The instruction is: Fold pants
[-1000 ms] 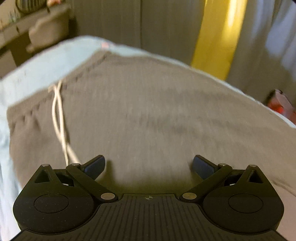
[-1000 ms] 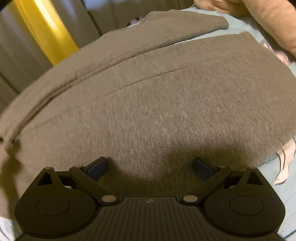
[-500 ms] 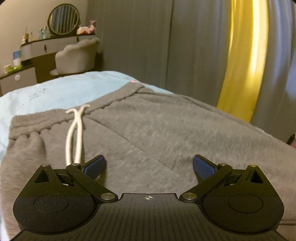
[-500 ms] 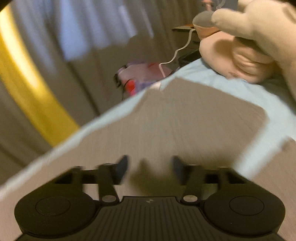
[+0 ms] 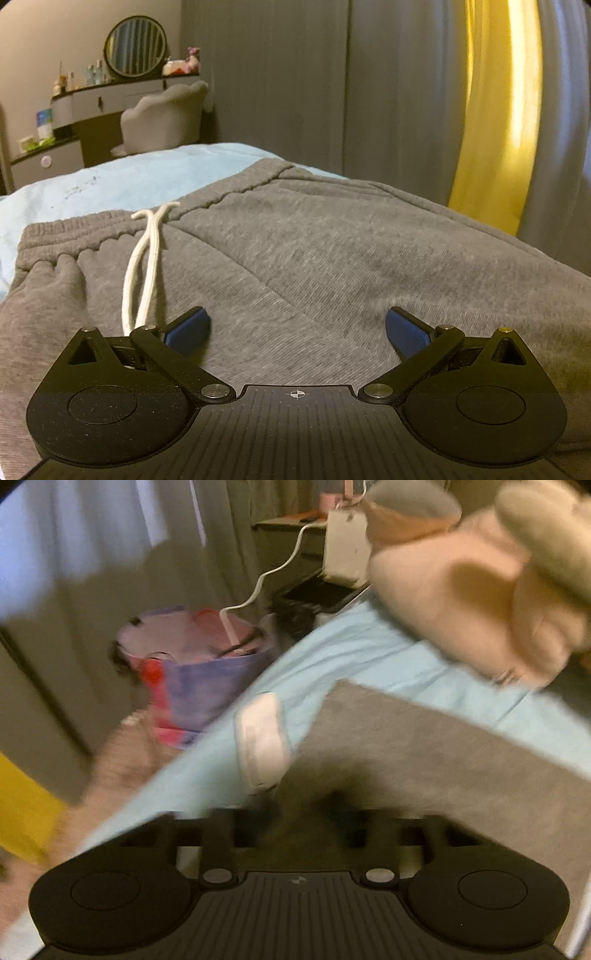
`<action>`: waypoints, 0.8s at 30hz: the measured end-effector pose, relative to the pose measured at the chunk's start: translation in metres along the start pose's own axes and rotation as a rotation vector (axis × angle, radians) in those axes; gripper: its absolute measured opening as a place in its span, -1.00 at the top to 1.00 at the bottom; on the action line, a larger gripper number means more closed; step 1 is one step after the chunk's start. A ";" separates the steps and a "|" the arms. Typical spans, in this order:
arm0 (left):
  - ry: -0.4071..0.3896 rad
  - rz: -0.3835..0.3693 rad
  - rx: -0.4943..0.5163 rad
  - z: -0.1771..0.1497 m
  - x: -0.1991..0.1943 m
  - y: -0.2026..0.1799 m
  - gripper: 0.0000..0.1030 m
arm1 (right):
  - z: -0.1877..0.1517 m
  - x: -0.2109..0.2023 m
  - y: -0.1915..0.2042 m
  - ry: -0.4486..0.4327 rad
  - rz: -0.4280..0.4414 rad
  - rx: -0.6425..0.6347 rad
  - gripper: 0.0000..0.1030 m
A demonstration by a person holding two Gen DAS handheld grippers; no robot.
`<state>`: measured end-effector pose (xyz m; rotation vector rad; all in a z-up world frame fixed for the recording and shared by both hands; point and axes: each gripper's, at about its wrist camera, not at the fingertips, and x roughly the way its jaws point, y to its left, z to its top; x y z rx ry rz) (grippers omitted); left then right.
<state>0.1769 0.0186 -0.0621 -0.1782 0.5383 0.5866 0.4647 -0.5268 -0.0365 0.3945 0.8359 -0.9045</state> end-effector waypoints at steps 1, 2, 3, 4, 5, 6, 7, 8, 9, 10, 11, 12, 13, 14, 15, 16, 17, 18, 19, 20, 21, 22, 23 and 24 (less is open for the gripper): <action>0.002 -0.002 -0.002 0.000 0.000 0.000 -1.00 | 0.001 -0.002 -0.004 -0.003 0.016 -0.009 0.83; 0.003 -0.005 -0.005 0.001 0.000 0.001 -1.00 | 0.001 -0.009 -0.012 -0.008 0.043 0.001 0.88; 0.007 -0.008 -0.009 0.001 0.001 0.002 -1.00 | 0.001 -0.021 -0.023 -0.022 0.082 0.029 0.89; 0.011 -0.012 -0.013 0.002 0.002 0.003 -1.00 | -0.001 -0.034 -0.038 -0.043 0.128 0.062 0.89; 0.014 -0.016 -0.017 0.002 0.002 0.003 -1.00 | -0.005 -0.050 -0.055 -0.067 0.171 0.083 0.89; 0.018 -0.019 -0.022 0.003 0.003 0.004 -1.00 | -0.013 -0.071 -0.078 -0.093 0.220 0.106 0.90; 0.021 -0.022 -0.025 0.003 0.003 0.005 -1.00 | -0.022 -0.090 -0.100 -0.121 0.253 0.121 0.90; 0.023 -0.024 -0.028 0.004 0.003 0.006 -1.00 | -0.037 -0.114 -0.128 -0.153 0.284 0.141 0.90; 0.023 -0.025 -0.031 0.004 0.003 0.006 -1.00 | -0.053 -0.134 -0.154 -0.181 0.304 0.161 0.90; 0.019 -0.031 -0.036 0.003 0.003 0.008 -1.00 | -0.072 -0.153 -0.180 -0.196 0.314 0.184 0.90; 0.012 -0.046 -0.052 0.003 0.002 0.011 -1.00 | -0.091 -0.166 -0.203 -0.197 0.318 0.203 0.90; 0.009 -0.062 -0.070 0.003 0.001 0.014 -1.00 | -0.114 -0.178 -0.229 -0.185 0.317 0.221 0.90; 0.002 -0.087 -0.097 0.003 0.000 0.020 -1.00 | -0.133 -0.184 -0.251 -0.167 0.309 0.242 0.90; -0.003 -0.111 -0.122 0.002 -0.002 0.025 -1.00 | -0.154 -0.186 -0.274 -0.141 0.276 0.259 0.90; -0.001 -0.140 -0.149 0.003 -0.003 0.031 -1.00 | -0.170 -0.183 -0.292 -0.111 0.248 0.269 0.89; 0.004 -0.157 -0.159 0.004 -0.004 0.034 -1.00 | -0.185 -0.176 -0.311 -0.066 0.232 0.293 0.87; 0.009 -0.169 -0.160 0.006 -0.006 0.036 -1.00 | -0.197 -0.169 -0.327 -0.026 0.224 0.336 0.77; 0.016 -0.182 -0.155 0.007 -0.007 0.037 -1.00 | -0.205 -0.162 -0.345 -0.006 0.234 0.400 0.76; 0.024 -0.197 -0.147 0.010 -0.009 0.037 -1.00 | -0.208 -0.158 -0.360 -0.011 0.290 0.466 0.75; 0.033 -0.218 -0.143 0.012 -0.012 0.038 -1.00 | -0.206 -0.155 -0.371 0.005 0.332 0.520 0.71; 0.048 -0.254 -0.142 0.016 -0.014 0.038 -1.00 | -0.202 -0.153 -0.376 0.019 0.351 0.558 0.66; 0.066 -0.300 -0.147 0.022 -0.017 0.040 -1.00 | -0.199 -0.152 -0.381 0.015 0.377 0.591 0.61; 0.077 -0.342 -0.163 0.028 -0.019 0.043 -1.00 | -0.196 -0.149 -0.384 0.013 0.405 0.611 0.46; 0.088 -0.388 -0.188 0.034 -0.021 0.046 -1.00 | -0.197 -0.146 -0.385 0.030 0.403 0.626 0.42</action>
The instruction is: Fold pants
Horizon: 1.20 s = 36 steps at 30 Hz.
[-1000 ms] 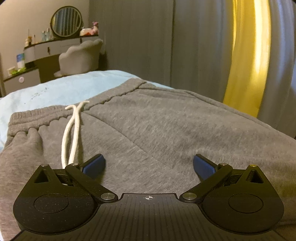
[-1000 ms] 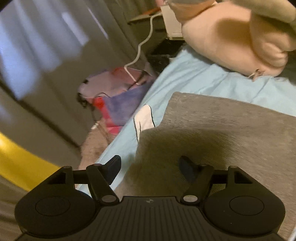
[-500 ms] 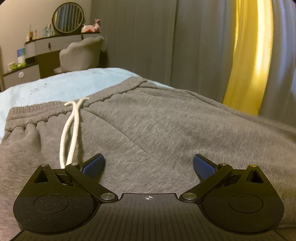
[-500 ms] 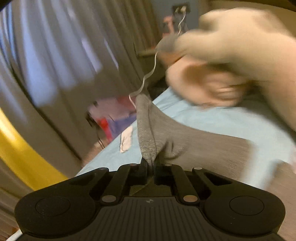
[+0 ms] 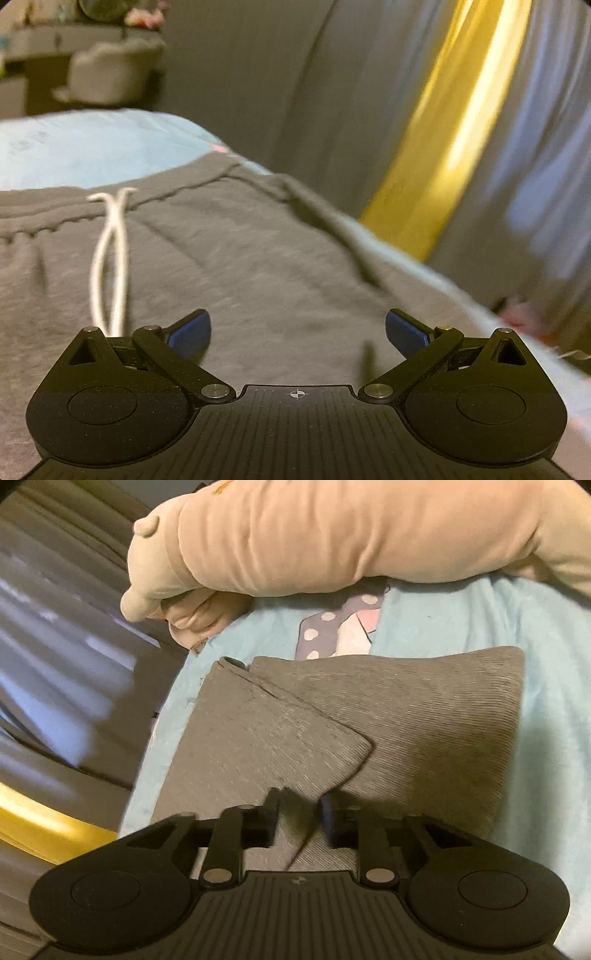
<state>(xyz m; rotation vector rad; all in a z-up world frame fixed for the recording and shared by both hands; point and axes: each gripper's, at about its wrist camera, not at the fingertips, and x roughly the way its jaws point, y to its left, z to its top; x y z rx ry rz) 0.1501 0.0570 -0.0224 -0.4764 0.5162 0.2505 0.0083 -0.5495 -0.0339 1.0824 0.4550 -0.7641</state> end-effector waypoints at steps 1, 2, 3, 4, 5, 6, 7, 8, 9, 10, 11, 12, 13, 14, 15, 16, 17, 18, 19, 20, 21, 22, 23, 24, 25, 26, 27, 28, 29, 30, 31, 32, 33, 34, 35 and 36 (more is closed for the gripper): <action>0.016 -0.050 -0.032 0.008 -0.003 0.002 -1.00 | 0.001 0.005 -0.005 0.014 0.001 0.031 0.42; 0.031 -0.086 -0.058 0.016 -0.004 0.003 -1.00 | 0.001 0.009 -0.009 0.020 0.026 0.059 0.41; 0.053 -0.116 -0.079 0.026 -0.002 0.005 -1.00 | 0.003 0.010 -0.015 0.020 0.043 0.085 0.41; 0.080 -0.146 -0.087 0.035 0.003 0.004 -1.00 | 0.004 0.011 -0.018 0.017 0.062 0.102 0.40; 0.113 -0.185 -0.091 0.047 0.013 0.004 -0.97 | 0.007 0.014 -0.019 0.021 0.085 0.106 0.32; 0.127 -0.202 -0.095 0.057 0.021 0.003 -0.83 | 0.005 0.013 -0.018 0.028 0.091 0.101 0.32; 0.146 -0.209 -0.096 0.070 0.033 0.000 -0.72 | 0.005 0.013 -0.015 0.029 0.090 0.090 0.32; 0.170 -0.210 -0.102 0.082 0.047 -0.003 -0.54 | 0.006 0.015 -0.013 0.024 0.093 0.073 0.32; 0.187 -0.211 -0.109 0.090 0.059 -0.004 -0.53 | 0.006 0.017 -0.012 0.021 0.093 0.062 0.32; 0.209 -0.216 -0.117 0.100 0.076 -0.007 -0.50 | 0.005 0.016 -0.011 0.017 0.096 0.054 0.32; 0.226 -0.211 -0.117 0.106 0.089 -0.008 -0.43 | 0.004 0.014 -0.010 0.016 0.099 0.050 0.32; 0.239 -0.188 -0.110 0.112 0.105 -0.011 -0.28 | 0.005 0.014 -0.009 0.019 0.097 0.047 0.33; 0.246 -0.168 -0.101 0.118 0.119 -0.014 -0.25 | 0.005 0.014 -0.008 0.018 0.098 0.042 0.33; 0.256 -0.144 -0.092 0.123 0.134 -0.017 -0.25 | 0.006 0.014 -0.007 0.020 0.102 0.036 0.33; 0.271 -0.122 -0.089 0.126 0.146 -0.017 -0.25 | 0.008 0.015 -0.006 0.024 0.101 0.026 0.33; 0.305 -0.101 -0.089 0.128 0.160 -0.019 -0.24 | 0.009 0.017 -0.006 0.028 0.100 0.025 0.33; 0.339 -0.091 -0.101 0.129 0.172 -0.019 -0.23 | 0.010 0.018 -0.006 0.029 0.100 0.031 0.34; 0.369 -0.093 -0.125 0.130 0.181 -0.016 -0.13 | 0.011 0.020 -0.006 0.028 0.104 0.035 0.41; 0.418 -0.097 -0.164 0.127 0.193 -0.014 0.15 | 0.011 0.022 -0.005 0.026 0.100 0.035 0.53; 0.468 -0.087 -0.197 0.124 0.204 -0.013 0.36 | 0.011 0.024 -0.002 0.026 0.084 0.019 0.80; 0.489 -0.072 -0.217 0.123 0.208 -0.011 0.84 | 0.011 0.026 0.000 0.036 0.075 0.001 0.81; 0.494 -0.081 -0.236 0.124 0.208 -0.009 0.84 | 0.012 0.028 0.004 0.043 0.067 -0.015 0.81; 0.470 -0.101 -0.234 0.127 0.202 -0.009 0.84 | 0.014 0.029 0.010 0.052 0.051 -0.040 0.83; 0.442 -0.119 -0.215 0.131 0.193 -0.010 0.84 | 0.017 0.029 0.016 0.060 0.043 -0.065 0.83; 0.407 -0.136 -0.183 0.137 0.179 -0.012 0.85 | 0.023 0.026 0.021 0.056 0.050 -0.085 0.84; 0.367 -0.166 -0.163 0.143 0.161 -0.012 0.85 | 0.029 0.020 0.026 0.042 0.072 -0.096 0.84; 0.335 -0.197 -0.149 0.147 0.143 -0.010 0.85 | 0.038 0.011 0.030 0.032 0.106 -0.101 0.84; 0.298 -0.228 -0.137 0.152 0.119 -0.007 0.85 | 0.045 0.002 0.034 0.021 0.139 -0.101 0.84; 0.263 -0.262 -0.144 0.156 0.094 -0.001 0.85 | 0.052 -0.008 0.037 0.007 0.165 -0.108 0.84; 0.225 -0.306 -0.147 0.158 0.065 0.007 0.85 | 0.059 -0.020 0.041 -0.017 0.181 -0.132 0.84; 0.184 -0.332 -0.138 0.154 0.036 0.014 0.84 | 0.064 -0.032 0.042 -0.039 0.187 -0.155 0.84; 0.148 -0.350 -0.125 0.150 0.011 0.021 0.84 | 0.068 -0.043 0.042 -0.056 0.195 -0.173 0.84; 0.125 -0.361 -0.117 0.140 -0.018 0.033 0.84 | 0.073 -0.052 0.038 -0.066 0.200 -0.187 0.84; 0.116 -0.362 -0.119 0.128 -0.040 0.045 0.84 | 0.076 -0.060 0.033 -0.069 0.196 -0.195 0.84; 0.118 -0.359 -0.128 0.114 -0.058 0.057 0.83 | 0.078 -0.065 0.025 -0.067 0.190 -0.205 0.84; 0.139 -0.336 -0.146 0.095 -0.074 0.073 0.83 | 0.079 -0.069 0.016 -0.061 0.178 -0.218 0.84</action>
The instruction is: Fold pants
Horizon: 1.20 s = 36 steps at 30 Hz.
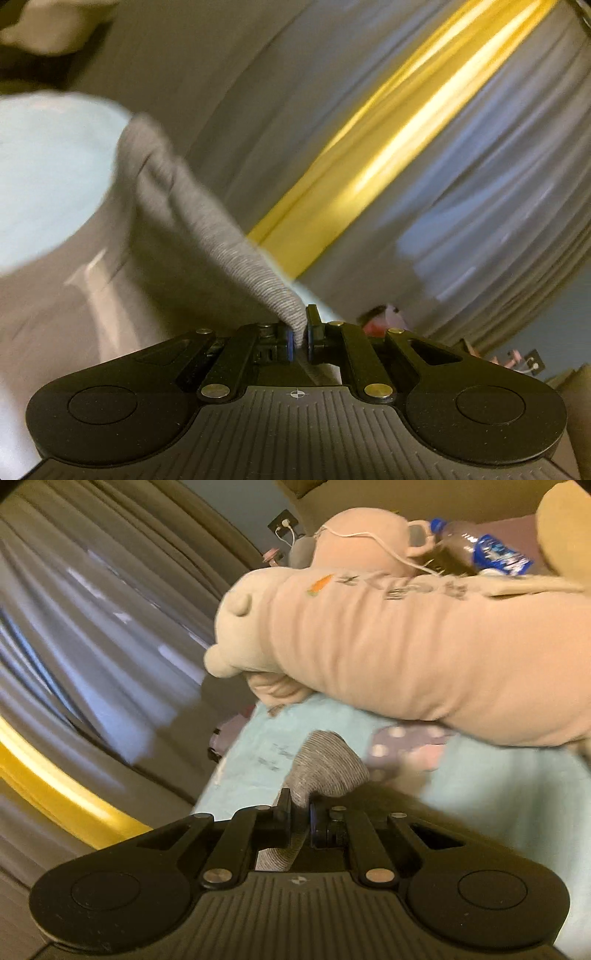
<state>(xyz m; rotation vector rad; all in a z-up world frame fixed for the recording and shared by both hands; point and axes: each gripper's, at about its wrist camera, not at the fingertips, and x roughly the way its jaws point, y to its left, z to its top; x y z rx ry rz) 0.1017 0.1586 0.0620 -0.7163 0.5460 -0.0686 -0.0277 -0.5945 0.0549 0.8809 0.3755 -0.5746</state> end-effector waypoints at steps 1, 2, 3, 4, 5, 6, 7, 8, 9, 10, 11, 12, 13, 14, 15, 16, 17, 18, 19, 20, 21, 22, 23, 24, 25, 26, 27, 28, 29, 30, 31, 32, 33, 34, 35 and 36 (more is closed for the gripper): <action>0.013 0.023 -0.013 -0.016 -0.012 0.011 0.82 | -0.003 -0.003 -0.010 0.013 -0.021 -0.007 0.83; 0.030 0.043 -0.032 -0.031 -0.018 0.023 0.82 | -0.008 -0.004 -0.021 0.040 -0.046 -0.014 0.83; 0.073 0.081 -0.046 -0.047 -0.019 0.038 0.82 | -0.012 -0.004 -0.031 0.060 -0.068 -0.009 0.83; 0.110 0.122 -0.056 -0.058 -0.016 0.049 0.81 | -0.019 -0.003 -0.041 0.083 -0.094 -0.003 0.83; 0.142 0.157 -0.063 -0.067 -0.012 0.059 0.79 | -0.026 0.001 -0.051 0.111 -0.124 0.003 0.83; 0.163 0.182 -0.052 -0.073 -0.008 0.063 0.73 | -0.031 0.003 -0.057 0.129 -0.142 0.010 0.82; 0.172 0.223 -0.047 -0.076 -0.004 0.068 0.68 | -0.037 0.006 -0.062 0.140 -0.162 0.014 0.81; 0.154 0.236 -0.048 -0.076 -0.003 0.071 0.62 | -0.041 0.008 -0.065 0.139 -0.179 0.010 0.80; 0.136 0.247 -0.057 -0.073 -0.002 0.074 0.48 | -0.045 0.009 -0.066 0.134 -0.183 0.002 0.74; 0.118 0.273 -0.088 -0.069 -0.005 0.072 0.22 | -0.046 0.009 -0.065 0.128 -0.184 0.006 0.73; 0.095 0.283 -0.124 -0.066 -0.006 0.073 0.03 | -0.046 0.010 -0.064 0.128 -0.185 0.021 0.66; 0.071 0.278 -0.156 -0.060 -0.008 0.077 -0.37 | -0.045 0.011 -0.063 0.130 -0.177 0.030 0.53; 0.046 0.292 -0.184 -0.055 -0.007 0.081 -0.45 | -0.044 0.013 -0.061 0.132 -0.163 0.033 0.44; 0.038 0.318 -0.198 -0.051 -0.009 0.087 -0.44 | -0.043 0.015 -0.060 0.138 -0.158 0.030 0.39; 0.047 0.348 -0.215 -0.043 -0.008 0.097 -0.29 | -0.043 0.018 -0.059 0.147 -0.163 0.019 0.39; 0.048 0.356 -0.234 -0.037 -0.007 0.103 -0.14 | -0.044 0.023 -0.056 0.150 -0.169 0.007 0.40; 0.053 0.348 -0.247 -0.032 -0.004 0.108 -0.04 | -0.044 0.026 -0.053 0.153 -0.180 -0.009 0.57; 0.059 0.354 -0.259 -0.029 0.001 0.109 0.35 | -0.044 0.029 -0.051 0.155 -0.190 -0.032 0.83; 0.060 0.365 -0.258 -0.022 0.008 0.109 0.72 | -0.043 0.031 -0.047 0.162 -0.190 -0.049 0.83; 0.050 0.366 -0.246 -0.021 0.006 0.106 0.74 | -0.041 0.029 -0.041 0.153 -0.191 -0.065 0.84; 0.031 0.350 -0.230 -0.015 0.002 0.105 0.74 | -0.039 0.026 -0.035 0.134 -0.173 -0.086 0.84; 0.013 0.337 -0.211 -0.013 -0.001 0.103 0.74 | -0.035 0.019 -0.029 0.102 -0.134 -0.103 0.84; 0.004 0.341 -0.192 -0.014 -0.003 0.098 0.75 | -0.032 0.010 -0.025 0.053 -0.075 -0.112 0.84; 0.002 0.353 -0.172 -0.016 -0.006 0.095 0.74 | -0.030 0.003 -0.024 0.015 -0.024 -0.121 0.84; 0.009 0.372 -0.156 -0.019 -0.007 0.094 0.70 | -0.029 -0.001 -0.024 -0.012 0.000 -0.136 0.84; 0.027 0.412 -0.147 -0.021 -0.004 0.093 0.65 | -0.029 -0.001 -0.026 -0.018 -0.014 -0.151 0.83; 0.039 0.442 -0.138 -0.024 -0.002 0.092 0.55 | -0.030 0.005 -0.030 0.001 -0.048 -0.166 0.83; 0.045 0.454 -0.118 -0.026 -0.005 0.094 0.44 | -0.032 0.013 -0.036 0.038 -0.085 -0.172 0.82; 0.046 0.473 -0.083 -0.028 -0.007 0.090 0.37 | -0.034 0.021 -0.042 0.089 -0.135 -0.174 0.80; 0.047 0.494 -0.053 -0.028 -0.009 0.087 0.10 | -0.035 0.029 -0.049 0.150 -0.199 -0.176 0.70; 0.039 0.519 -0.019 -0.032 -0.017 0.079 -0.18 | -0.035 0.031 -0.055 0.180 -0.239 -0.161 0.70; 0.021 0.542 0.009 -0.035 -0.030 0.071 -0.30 | -0.036 0.026 -0.061 0.160 -0.228 -0.138 0.68; -0.006 0.572 0.037 -0.037 -0.037 0.062 -0.40 | -0.035 0.018 -0.063 0.132 -0.215 -0.125 0.64; -0.034 0.591 0.069 -0.038 -0.043 0.051 -0.41 | -0.035 0.013 -0.061 0.113 -0.226 -0.133 0.63; -0.057 0.595 0.101 -0.039 -0.048 0.041 -0.43 | -0.036 0.008 -0.059 0.104 -0.242 -0.150 0.62; -0.074 0.590 0.122 -0.038 -0.048 0.037 -0.47 | -0.036 0.005 -0.057 0.098 -0.256 -0.163 0.62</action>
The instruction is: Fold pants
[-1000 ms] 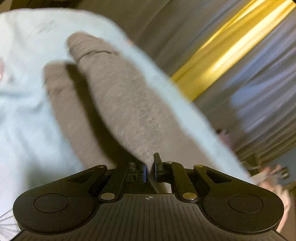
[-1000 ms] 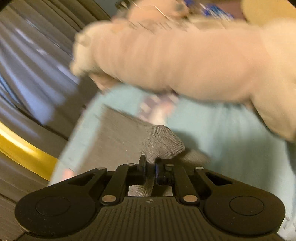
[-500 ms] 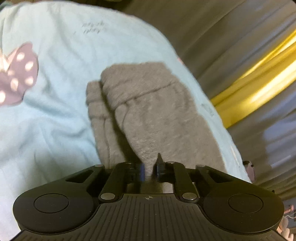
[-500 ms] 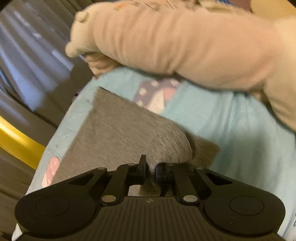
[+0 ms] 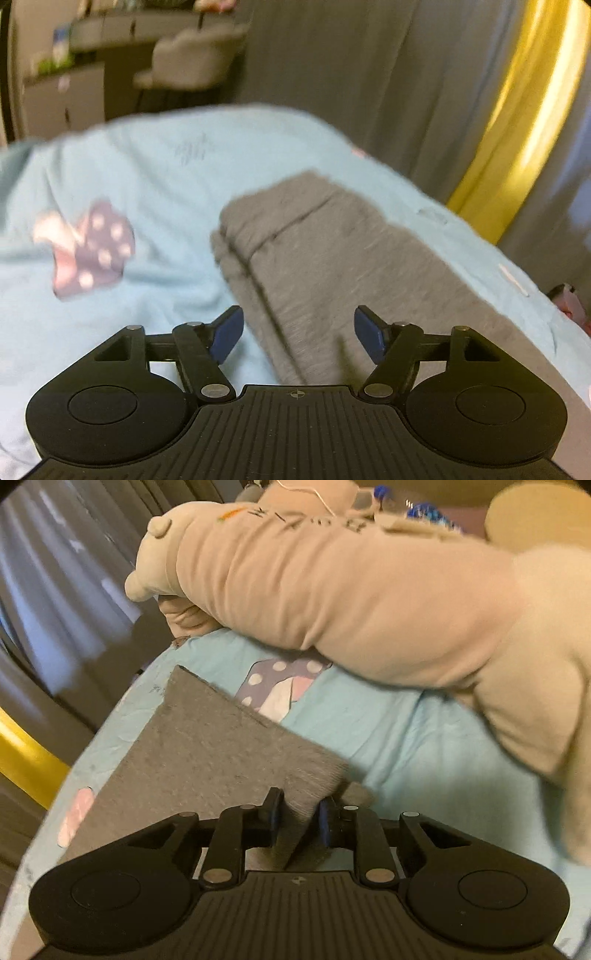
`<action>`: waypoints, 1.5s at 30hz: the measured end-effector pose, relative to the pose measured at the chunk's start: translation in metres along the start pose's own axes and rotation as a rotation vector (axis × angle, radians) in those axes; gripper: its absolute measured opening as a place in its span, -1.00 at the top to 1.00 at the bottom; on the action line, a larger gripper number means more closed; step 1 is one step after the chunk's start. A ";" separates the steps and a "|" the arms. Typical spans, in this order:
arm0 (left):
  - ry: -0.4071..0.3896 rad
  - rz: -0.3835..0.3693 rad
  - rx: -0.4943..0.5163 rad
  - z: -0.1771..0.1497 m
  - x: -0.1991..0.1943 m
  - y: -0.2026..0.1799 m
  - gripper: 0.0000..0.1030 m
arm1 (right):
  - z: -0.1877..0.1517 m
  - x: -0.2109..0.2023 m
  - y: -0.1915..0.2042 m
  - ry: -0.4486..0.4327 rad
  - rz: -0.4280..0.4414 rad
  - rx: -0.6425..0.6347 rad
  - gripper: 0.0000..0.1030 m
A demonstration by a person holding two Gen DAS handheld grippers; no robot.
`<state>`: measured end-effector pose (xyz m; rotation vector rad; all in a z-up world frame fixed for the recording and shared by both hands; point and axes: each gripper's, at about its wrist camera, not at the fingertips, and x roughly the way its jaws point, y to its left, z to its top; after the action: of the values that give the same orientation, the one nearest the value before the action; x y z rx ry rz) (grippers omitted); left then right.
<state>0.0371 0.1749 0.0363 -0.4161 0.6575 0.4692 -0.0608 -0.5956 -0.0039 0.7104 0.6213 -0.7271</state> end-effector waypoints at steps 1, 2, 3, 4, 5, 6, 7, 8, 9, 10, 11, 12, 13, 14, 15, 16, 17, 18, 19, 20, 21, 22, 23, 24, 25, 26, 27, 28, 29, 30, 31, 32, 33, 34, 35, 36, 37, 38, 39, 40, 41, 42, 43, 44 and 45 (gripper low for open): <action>-0.019 -0.020 0.015 0.000 -0.004 -0.008 -0.52 | 0.001 -0.004 0.001 -0.013 -0.014 0.000 0.62; -0.026 -0.048 0.030 -0.002 -0.006 -0.017 -0.55 | 0.001 -0.008 0.002 -0.036 -0.028 0.004 0.62; -0.024 -0.074 0.046 -0.005 -0.011 -0.027 -0.64 | 0.000 -0.015 0.002 -0.065 -0.049 0.010 0.62; -0.015 -0.101 0.062 -0.009 -0.012 -0.037 -0.70 | 0.000 -0.021 0.004 -0.097 -0.059 0.013 0.62; 0.004 -0.133 0.081 -0.015 -0.012 -0.048 -0.70 | -0.001 -0.027 0.007 -0.136 -0.059 0.012 0.62; 0.021 -0.155 0.097 -0.022 -0.012 -0.058 -0.71 | -0.002 -0.034 0.011 -0.177 -0.066 0.005 0.59; 0.047 -0.178 0.122 -0.032 -0.009 -0.069 -0.71 | -0.004 -0.041 0.013 -0.216 -0.075 -0.011 0.58; 0.073 -0.194 0.147 -0.041 -0.007 -0.079 -0.71 | -0.004 -0.045 0.017 -0.240 -0.065 -0.030 0.58; 0.102 -0.207 0.178 -0.053 -0.004 -0.091 -0.71 | -0.006 -0.046 0.020 -0.245 -0.029 -0.057 0.58; 0.125 -0.214 0.207 -0.064 0.000 -0.100 -0.71 | -0.007 -0.047 0.022 -0.238 0.001 -0.078 0.58; 0.149 -0.218 0.243 -0.075 0.003 -0.107 -0.72 | -0.009 -0.047 0.022 -0.230 0.038 -0.092 0.58; 0.168 -0.215 0.283 -0.085 0.007 -0.114 -0.72 | -0.010 -0.046 0.021 -0.212 0.086 -0.102 0.56; 0.177 -0.201 0.323 -0.093 0.011 -0.119 -0.75 | -0.011 -0.042 0.019 -0.162 0.146 -0.113 0.55; 0.185 -0.180 0.354 -0.098 0.012 -0.124 -0.77 | -0.013 -0.036 0.018 -0.121 0.174 -0.117 0.53; 0.189 -0.170 0.372 -0.099 0.015 -0.127 -0.80 | -0.017 -0.028 0.016 -0.082 0.181 -0.124 0.42; 0.188 -0.169 0.366 -0.098 0.016 -0.127 -0.80 | -0.020 -0.020 0.013 -0.041 0.173 -0.134 0.35; 0.183 -0.163 0.347 -0.096 0.015 -0.124 -0.81 | -0.024 -0.009 0.009 0.008 0.146 -0.140 0.36; 0.177 -0.152 0.332 -0.095 0.015 -0.122 -0.80 | -0.029 -0.003 0.004 0.027 0.101 -0.135 0.57; 0.162 -0.124 0.309 -0.093 0.013 -0.117 -0.80 | -0.033 -0.003 -0.001 0.001 0.093 -0.125 0.62; 0.149 -0.109 0.288 -0.092 0.012 -0.112 -0.78 | -0.035 -0.007 -0.004 -0.027 0.089 -0.110 0.62; 0.133 -0.110 0.256 -0.090 0.009 -0.106 -0.78 | -0.036 -0.010 -0.005 -0.044 0.076 -0.102 0.62; 0.115 -0.103 0.234 -0.089 0.004 -0.102 -0.79 | -0.035 -0.013 -0.005 -0.056 0.064 -0.098 0.62; 0.096 -0.082 0.215 -0.088 0.001 -0.099 -0.80 | -0.034 -0.015 -0.005 -0.064 0.063 -0.098 0.60; 0.086 -0.065 0.202 -0.088 -0.005 -0.099 -0.80 | -0.032 -0.018 -0.006 -0.071 0.063 -0.097 0.58; 0.086 -0.053 0.183 -0.085 -0.004 -0.097 -0.80 | -0.030 -0.020 -0.008 -0.083 0.056 -0.084 0.57; 0.095 -0.042 0.162 -0.083 -0.002 -0.095 -0.80 | -0.028 -0.022 -0.012 -0.087 0.048 -0.062 0.44; 0.097 -0.028 0.145 -0.083 -0.003 -0.092 -0.79 | -0.027 -0.024 -0.016 -0.082 0.042 -0.042 0.32; 0.094 -0.026 0.134 -0.082 -0.005 -0.091 -0.79 | -0.025 -0.024 -0.020 -0.070 0.040 -0.020 0.26; 0.093 -0.031 0.128 -0.081 -0.006 -0.089 -0.79 | -0.026 -0.022 -0.024 -0.058 0.040 -0.007 0.22; 0.091 -0.034 0.119 -0.079 -0.007 -0.087 -0.79 | -0.027 -0.021 -0.030 -0.048 0.037 0.002 0.20; 0.084 -0.032 0.109 -0.078 -0.007 -0.085 -0.79 | -0.029 -0.021 -0.035 -0.044 0.033 0.008 0.17; 0.080 -0.026 0.098 -0.077 -0.005 -0.084 -0.79 | -0.031 -0.021 -0.039 -0.043 0.038 0.012 0.14; 0.080 -0.024 0.082 -0.075 -0.005 -0.080 -0.79 | -0.035 -0.023 -0.041 -0.047 0.050 0.014 0.14; 0.085 -0.034 0.062 -0.073 -0.003 -0.077 -0.76 | -0.037 -0.024 -0.043 -0.052 0.058 0.013 0.13; 0.093 -0.038 0.048 -0.070 0.000 -0.075 -0.74 | -0.038 -0.025 -0.044 -0.053 0.062 0.008 0.12; 0.091 -0.035 0.040 -0.066 0.004 -0.075 -0.72 | -0.039 -0.026 -0.044 -0.052 0.062 0.005 0.09; 0.075 -0.046 0.045 -0.062 0.003 -0.076 -0.70 | -0.039 -0.027 -0.043 -0.052 0.061 0.006 0.06; 0.059 -0.062 0.068 -0.058 0.002 -0.080 -0.68 | -0.039 -0.029 -0.042 -0.050 0.060 0.009 0.01; 0.043 -0.078 0.098 -0.054 0.001 -0.085 -0.66 | -0.038 -0.030 -0.040 -0.052 0.054 0.012 -0.01; 0.030 -0.089 0.129 -0.048 0.002 -0.093 -0.66 | -0.037 -0.032 -0.037 -0.063 0.045 0.015 -0.02; 0.021 -0.097 0.147 -0.044 0.004 -0.099 -0.66 | -0.037 -0.034 -0.034 -0.078 0.036 0.015 -0.02; 0.016 -0.113 0.163 -0.039 0.007 -0.107 -0.66 | -0.036 -0.035 -0.029 -0.092 0.030 0.010 -0.02; 0.018 -0.139 0.175 -0.035 0.011 -0.116 -0.66 | -0.036 -0.038 -0.022 -0.109 0.034 -0.004 -0.02; 0.026 -0.164 0.188 -0.032 0.016 -0.126 -0.66 | -0.036 -0.041 -0.013 -0.125 0.044 -0.027 -0.02; 0.038 -0.187 0.208 -0.030 0.022 -0.136 -0.66 | -0.038 -0.043 -0.003 -0.137 0.050 -0.055 -0.04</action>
<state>0.1109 0.0547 0.0294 -0.2869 0.6899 0.2136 -0.0985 -0.5529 0.0030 0.6177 0.4947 -0.7038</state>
